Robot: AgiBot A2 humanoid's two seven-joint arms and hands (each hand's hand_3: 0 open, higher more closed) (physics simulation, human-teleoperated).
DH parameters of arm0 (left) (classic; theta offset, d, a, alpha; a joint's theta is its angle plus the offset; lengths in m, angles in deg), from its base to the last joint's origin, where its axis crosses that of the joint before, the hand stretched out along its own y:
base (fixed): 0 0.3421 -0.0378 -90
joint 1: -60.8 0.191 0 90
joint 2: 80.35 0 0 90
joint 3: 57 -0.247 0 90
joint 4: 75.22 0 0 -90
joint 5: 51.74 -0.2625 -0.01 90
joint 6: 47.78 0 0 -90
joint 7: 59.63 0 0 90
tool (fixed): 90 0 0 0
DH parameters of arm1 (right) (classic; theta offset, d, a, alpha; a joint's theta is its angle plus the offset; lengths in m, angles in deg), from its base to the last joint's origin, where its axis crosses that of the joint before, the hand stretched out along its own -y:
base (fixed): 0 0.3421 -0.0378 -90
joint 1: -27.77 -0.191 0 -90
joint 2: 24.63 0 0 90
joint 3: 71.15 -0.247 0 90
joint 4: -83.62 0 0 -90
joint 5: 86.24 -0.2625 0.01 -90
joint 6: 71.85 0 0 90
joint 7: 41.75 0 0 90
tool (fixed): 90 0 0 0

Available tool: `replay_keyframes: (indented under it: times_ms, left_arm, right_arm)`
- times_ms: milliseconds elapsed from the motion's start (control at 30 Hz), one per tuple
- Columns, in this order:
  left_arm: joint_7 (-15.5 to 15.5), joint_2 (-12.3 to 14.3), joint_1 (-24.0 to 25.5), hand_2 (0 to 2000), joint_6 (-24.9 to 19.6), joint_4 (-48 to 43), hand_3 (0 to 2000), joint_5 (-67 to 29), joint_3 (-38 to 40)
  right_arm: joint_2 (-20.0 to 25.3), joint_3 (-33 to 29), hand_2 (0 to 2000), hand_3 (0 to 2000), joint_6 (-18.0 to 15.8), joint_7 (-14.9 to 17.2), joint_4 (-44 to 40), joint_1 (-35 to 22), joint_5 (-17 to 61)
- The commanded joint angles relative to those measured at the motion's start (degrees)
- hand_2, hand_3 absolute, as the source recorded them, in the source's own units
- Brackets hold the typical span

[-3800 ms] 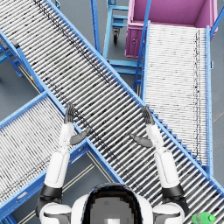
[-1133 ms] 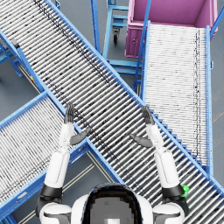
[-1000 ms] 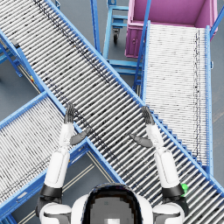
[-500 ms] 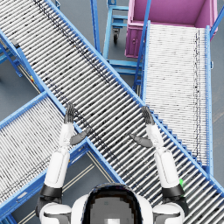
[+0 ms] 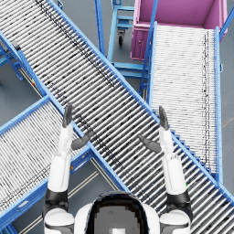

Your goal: Pick up the oil and place it on the left assembly line, put the cola on the right, and keep Sprite still

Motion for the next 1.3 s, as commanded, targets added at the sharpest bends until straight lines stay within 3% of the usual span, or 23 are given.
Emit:
replay_keyframes:
  times_ms: [33,167,433,833,1233,1300]
  left_arm:
    - [0.0,0.8,-3.5,0,0.0,-1.7,0,-1.8,3.4]
    - [0.1,1.1,-6.4,0,-0.1,-1.9,0,-5.3,6.6]
    - [0.1,1.1,-8.1,0,-0.1,-1.0,0,-6.4,12.5]
    - [0.1,2.1,-4.9,0,-0.1,-1.4,0,-6.5,14.5]
    - [0.1,2.7,-3.7,0,-0.1,-2.1,0,-6.5,13.1]
    - [0.1,2.5,-5.4,0,-0.1,-1.4,0,-6.5,13.0]
  right_arm:
    - [0.9,-2.8,0,0,0.0,0.0,1.9,-2.8,2.6]
    - [1.5,-5.3,0,0,0.1,-0.1,1.7,-4.2,7.4]
    - [1.9,-11.6,0,0,0.1,-0.1,1.6,-4.3,8.9]
    - [2.7,-19.0,0,0,0.1,-0.1,-3.0,-2.2,9.0]
    - [3.0,-17.0,0,0,0.1,-0.1,-2.4,-2.3,9.0]
    - [3.0,-16.7,0,0,0.1,-0.1,-2.5,-2.6,9.0]
